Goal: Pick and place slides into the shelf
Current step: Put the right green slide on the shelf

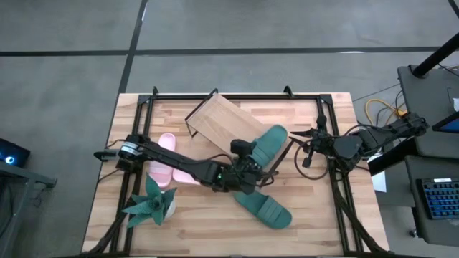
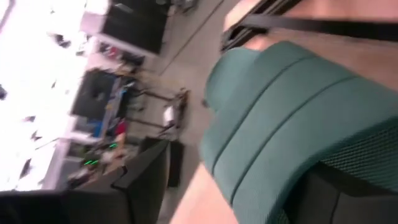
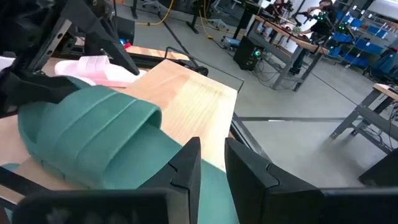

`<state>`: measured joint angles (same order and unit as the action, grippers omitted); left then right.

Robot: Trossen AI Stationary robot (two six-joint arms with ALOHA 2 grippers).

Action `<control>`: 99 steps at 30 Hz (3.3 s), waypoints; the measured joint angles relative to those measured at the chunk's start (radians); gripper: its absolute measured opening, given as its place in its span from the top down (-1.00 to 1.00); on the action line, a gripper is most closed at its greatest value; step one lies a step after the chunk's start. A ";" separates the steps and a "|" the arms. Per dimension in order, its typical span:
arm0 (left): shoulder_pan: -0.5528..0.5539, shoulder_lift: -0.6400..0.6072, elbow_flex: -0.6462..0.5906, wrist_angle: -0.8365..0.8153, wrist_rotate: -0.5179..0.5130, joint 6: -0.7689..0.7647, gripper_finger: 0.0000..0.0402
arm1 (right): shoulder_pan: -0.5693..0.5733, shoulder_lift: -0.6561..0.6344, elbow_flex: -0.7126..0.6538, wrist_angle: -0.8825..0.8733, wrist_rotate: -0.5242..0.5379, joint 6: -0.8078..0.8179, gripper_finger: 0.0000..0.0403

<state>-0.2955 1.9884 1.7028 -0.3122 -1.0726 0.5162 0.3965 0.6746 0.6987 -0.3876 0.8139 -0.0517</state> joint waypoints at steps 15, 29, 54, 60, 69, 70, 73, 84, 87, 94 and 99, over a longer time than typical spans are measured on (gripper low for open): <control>0.005 -0.004 0.072 -0.222 0.258 -0.114 -0.27 | 0.000 0.000 0.000 -0.005 0.000 -0.001 0.68; 0.060 -0.055 0.095 -0.351 0.511 -0.137 -0.27 | 0.000 0.000 0.000 -0.009 0.000 -0.001 0.68; 0.123 -0.061 0.314 -0.701 0.442 -0.087 -0.28 | 0.000 0.001 -0.023 -0.027 0.002 0.018 0.68; 0.126 -0.062 0.314 -0.754 0.390 -0.071 -0.28 | 0.000 0.001 -0.024 -0.027 0.002 0.018 0.68; 0.188 -0.075 0.313 -0.934 0.488 -0.065 -0.28 | 0.000 0.001 -0.024 -0.027 0.001 0.025 0.68; 0.193 -0.076 0.313 -0.934 0.488 -0.065 -0.28 | 0.000 0.001 -0.024 -0.026 0.001 0.025 0.68; 0.202 -0.076 0.313 -0.935 0.469 -0.055 -0.28 | 0.000 0.001 -0.024 -0.026 0.001 0.026 0.68; 0.208 -0.076 0.286 -0.969 0.355 -0.091 0.20 | 0.000 0.001 -0.025 -0.026 0.000 0.040 0.68; 0.210 -0.076 0.285 -0.984 0.344 -0.094 0.65 | 0.000 0.001 -0.025 -0.026 0.000 0.039 0.68; 0.203 -0.091 0.285 -1.004 0.207 -0.408 0.97 | 0.000 0.001 -0.025 -0.026 0.000 0.035 0.69; 0.181 -0.082 0.275 -1.012 0.172 -0.530 0.99 | 0.000 0.001 -0.025 -0.026 0.000 0.035 0.68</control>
<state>-0.1147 1.9062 1.9774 -1.3239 -0.9002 -0.0137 0.3962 0.6754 0.6739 -0.4141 0.8136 -0.0170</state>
